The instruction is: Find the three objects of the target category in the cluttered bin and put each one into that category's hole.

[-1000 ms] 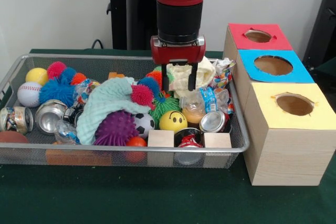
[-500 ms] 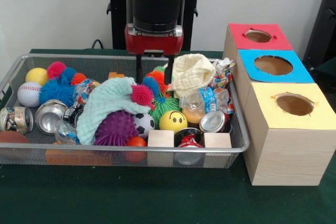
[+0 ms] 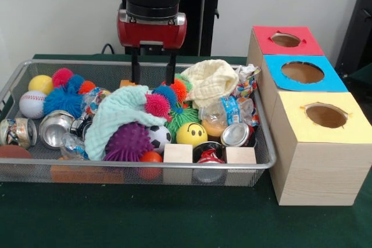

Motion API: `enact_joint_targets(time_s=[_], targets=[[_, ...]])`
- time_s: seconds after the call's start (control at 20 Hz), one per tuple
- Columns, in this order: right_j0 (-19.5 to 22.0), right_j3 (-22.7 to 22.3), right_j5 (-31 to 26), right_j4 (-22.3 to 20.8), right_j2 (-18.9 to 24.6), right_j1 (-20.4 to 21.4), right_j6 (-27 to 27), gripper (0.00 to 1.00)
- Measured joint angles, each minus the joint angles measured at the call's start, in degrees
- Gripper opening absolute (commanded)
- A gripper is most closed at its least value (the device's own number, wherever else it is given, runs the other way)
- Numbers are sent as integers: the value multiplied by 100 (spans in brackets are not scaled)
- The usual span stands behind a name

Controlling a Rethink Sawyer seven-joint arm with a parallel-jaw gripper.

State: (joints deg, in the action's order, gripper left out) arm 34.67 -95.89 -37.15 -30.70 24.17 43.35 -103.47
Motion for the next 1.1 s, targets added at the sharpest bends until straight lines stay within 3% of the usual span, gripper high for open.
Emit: enact_joint_targets(time_s=[0.5, 1.1], targets=[[70, -99, 66, -23, 132, -19, 0, 100], [-636, -690, 671, -34, 100, -193, 0, 100]])
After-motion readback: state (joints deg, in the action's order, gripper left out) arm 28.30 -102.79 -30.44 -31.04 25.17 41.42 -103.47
